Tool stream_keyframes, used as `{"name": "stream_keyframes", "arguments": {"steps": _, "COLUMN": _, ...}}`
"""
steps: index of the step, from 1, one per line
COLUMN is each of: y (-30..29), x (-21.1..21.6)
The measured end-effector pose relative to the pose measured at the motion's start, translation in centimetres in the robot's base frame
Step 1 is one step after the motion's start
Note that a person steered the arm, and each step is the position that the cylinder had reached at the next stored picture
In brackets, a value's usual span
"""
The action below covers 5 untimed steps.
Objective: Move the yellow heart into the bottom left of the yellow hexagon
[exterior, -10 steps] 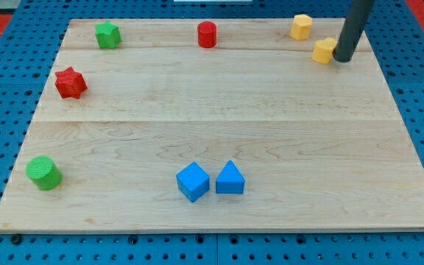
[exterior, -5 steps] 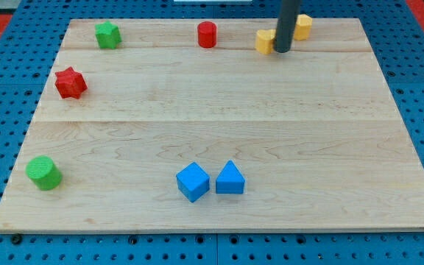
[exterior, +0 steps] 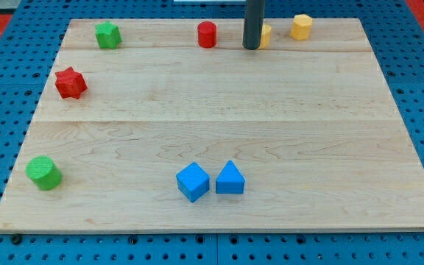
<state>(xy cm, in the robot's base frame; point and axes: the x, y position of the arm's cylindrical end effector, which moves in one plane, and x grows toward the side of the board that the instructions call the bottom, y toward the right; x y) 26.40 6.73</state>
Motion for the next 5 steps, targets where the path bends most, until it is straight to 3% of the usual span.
{"name": "stream_keyframes", "arguments": {"steps": 2, "y": -0.7, "x": -2.9}}
{"name": "stream_keyframes", "arguments": {"steps": 4, "y": 4.6, "x": -2.4}}
{"name": "stream_keyframes", "arguments": {"steps": 5, "y": 3.6, "x": -2.6}}
